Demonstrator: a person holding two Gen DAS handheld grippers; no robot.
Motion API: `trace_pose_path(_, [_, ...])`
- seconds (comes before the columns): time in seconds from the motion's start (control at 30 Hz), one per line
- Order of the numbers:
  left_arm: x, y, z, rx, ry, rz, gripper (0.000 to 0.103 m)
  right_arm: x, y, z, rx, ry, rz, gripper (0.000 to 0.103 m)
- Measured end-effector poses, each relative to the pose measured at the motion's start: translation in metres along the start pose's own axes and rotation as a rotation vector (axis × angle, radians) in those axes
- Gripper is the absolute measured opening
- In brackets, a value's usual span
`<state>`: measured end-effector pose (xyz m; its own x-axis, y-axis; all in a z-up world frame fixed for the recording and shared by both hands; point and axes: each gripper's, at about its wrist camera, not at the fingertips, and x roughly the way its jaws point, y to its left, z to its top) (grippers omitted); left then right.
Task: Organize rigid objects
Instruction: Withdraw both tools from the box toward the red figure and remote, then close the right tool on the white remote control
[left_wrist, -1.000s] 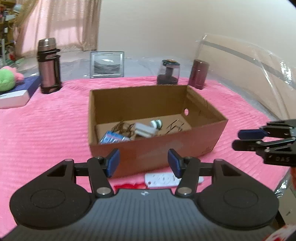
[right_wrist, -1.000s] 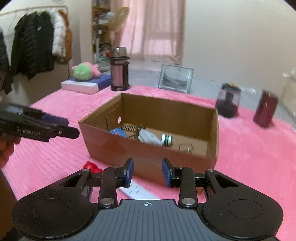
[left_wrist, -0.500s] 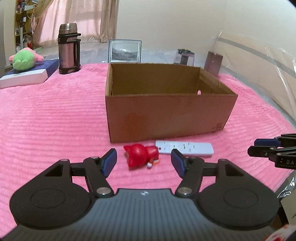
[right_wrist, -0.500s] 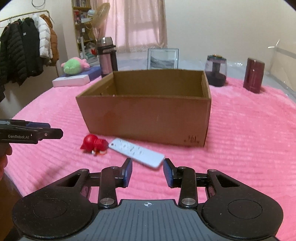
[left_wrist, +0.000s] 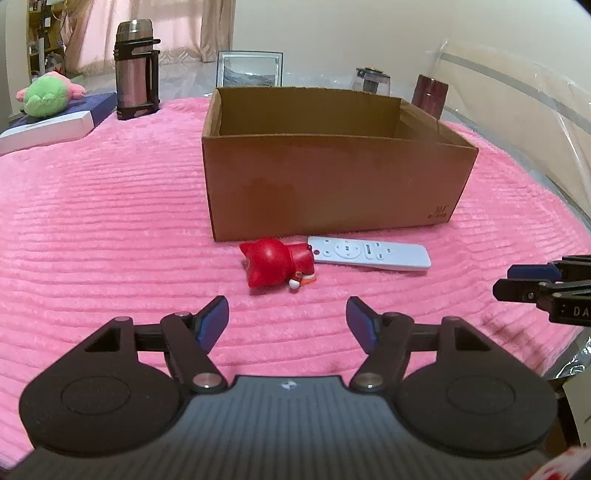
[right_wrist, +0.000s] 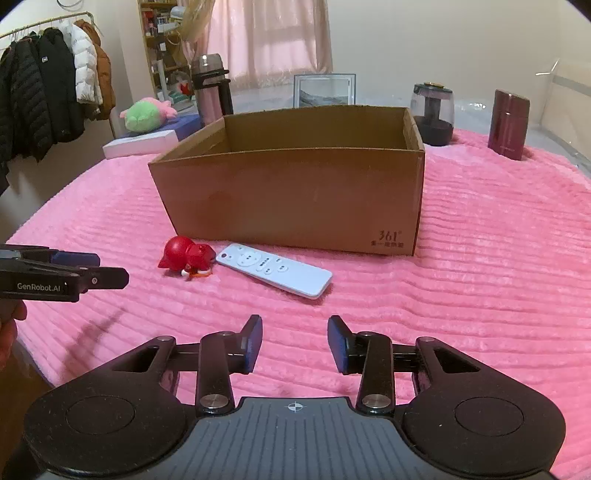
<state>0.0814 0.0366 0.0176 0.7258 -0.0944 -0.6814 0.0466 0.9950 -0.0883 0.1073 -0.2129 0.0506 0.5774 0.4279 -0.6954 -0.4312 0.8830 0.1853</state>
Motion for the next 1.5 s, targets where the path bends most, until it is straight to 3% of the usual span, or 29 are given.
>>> trace_pose_path(0.1, [0.004, -0.001, 0.000, 0.002, 0.006, 0.001, 0.068, 0.005, -0.002, -0.001, -0.010, 0.009, 0.001, 0.041])
trace_pose_path(0.2, [0.010, -0.001, 0.000, 0.010, 0.011, 0.009, 0.071, 0.014, -0.003, -0.001, -0.042, 0.022, 0.003, 0.059])
trace_pose_path(0.53, [0.036, 0.003, 0.004, 0.019, 0.022, 0.032, 0.081, 0.056, -0.013, 0.013, -0.170, 0.068, 0.056, 0.062])
trace_pose_path(0.83, [0.061, 0.004, 0.010, 0.019, 0.010, 0.045, 0.084, 0.106, -0.015, 0.034, -0.374, 0.120, 0.106, 0.062])
trace_pose_path(1.17, [0.081, 0.009, 0.012, -0.003, 0.006, 0.011, 0.084, 0.162, -0.014, 0.047, -0.430, 0.202, 0.188, 0.062])
trace_pose_path(1.33, [0.086, 0.008, 0.011, -0.010, 0.008, 0.003, 0.084, 0.164, -0.012, 0.049, -0.400, 0.213, 0.205, 0.050])
trace_pose_path(1.5, [0.089, 0.010, 0.007, -0.022, 0.013, 0.001, 0.084, 0.141, -0.004, 0.037, -0.331, 0.225, 0.153, 0.039])
